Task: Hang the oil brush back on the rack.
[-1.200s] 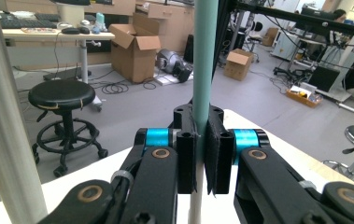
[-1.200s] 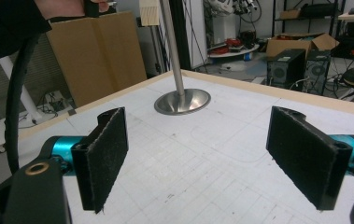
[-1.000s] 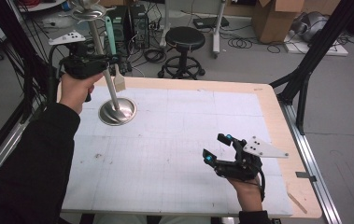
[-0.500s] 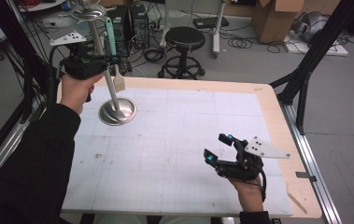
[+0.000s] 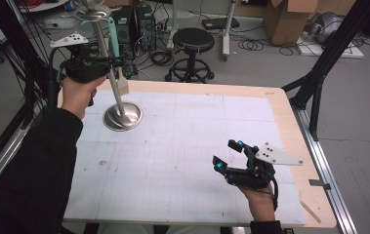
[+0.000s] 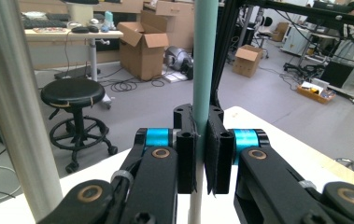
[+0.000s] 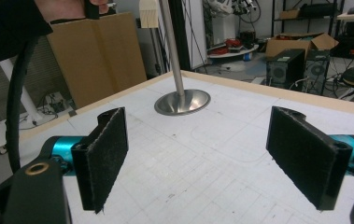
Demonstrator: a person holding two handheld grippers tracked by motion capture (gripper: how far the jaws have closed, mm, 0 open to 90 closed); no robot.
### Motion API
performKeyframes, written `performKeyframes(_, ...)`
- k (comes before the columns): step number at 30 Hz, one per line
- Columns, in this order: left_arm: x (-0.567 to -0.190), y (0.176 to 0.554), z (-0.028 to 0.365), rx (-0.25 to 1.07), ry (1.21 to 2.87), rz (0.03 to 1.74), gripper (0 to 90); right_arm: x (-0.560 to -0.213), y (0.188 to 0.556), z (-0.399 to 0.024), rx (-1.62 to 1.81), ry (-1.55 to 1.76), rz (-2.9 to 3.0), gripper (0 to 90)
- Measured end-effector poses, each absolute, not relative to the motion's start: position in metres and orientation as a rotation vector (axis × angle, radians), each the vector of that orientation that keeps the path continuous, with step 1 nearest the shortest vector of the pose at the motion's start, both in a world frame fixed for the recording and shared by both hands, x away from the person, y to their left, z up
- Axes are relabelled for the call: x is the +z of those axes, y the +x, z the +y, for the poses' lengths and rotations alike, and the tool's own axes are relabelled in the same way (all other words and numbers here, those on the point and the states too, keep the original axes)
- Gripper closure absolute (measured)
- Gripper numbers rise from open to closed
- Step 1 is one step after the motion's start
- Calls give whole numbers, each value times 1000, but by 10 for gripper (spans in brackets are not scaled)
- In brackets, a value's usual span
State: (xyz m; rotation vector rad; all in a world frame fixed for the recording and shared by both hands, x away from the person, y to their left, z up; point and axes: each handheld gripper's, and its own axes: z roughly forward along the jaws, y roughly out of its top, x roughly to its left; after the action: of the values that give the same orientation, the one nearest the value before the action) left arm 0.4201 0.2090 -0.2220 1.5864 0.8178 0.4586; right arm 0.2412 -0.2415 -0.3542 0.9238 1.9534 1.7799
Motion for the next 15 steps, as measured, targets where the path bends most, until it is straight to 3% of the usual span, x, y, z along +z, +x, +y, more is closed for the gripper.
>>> performKeyframes(12, -227, 420, 213, 489, 1584, 848, 834, -354, 241, -244, 1780, 929, 1947, 198)
performKeyframes(13, -229, 419, 215, 505, 1581, 847, 800, -355, 241, -244, 1778, 928, 1943, 198)
performKeyframes(15, -231, 416, 219, 537, 1561, 849, 620, -355, 241, -245, 1774, 934, 1942, 198)
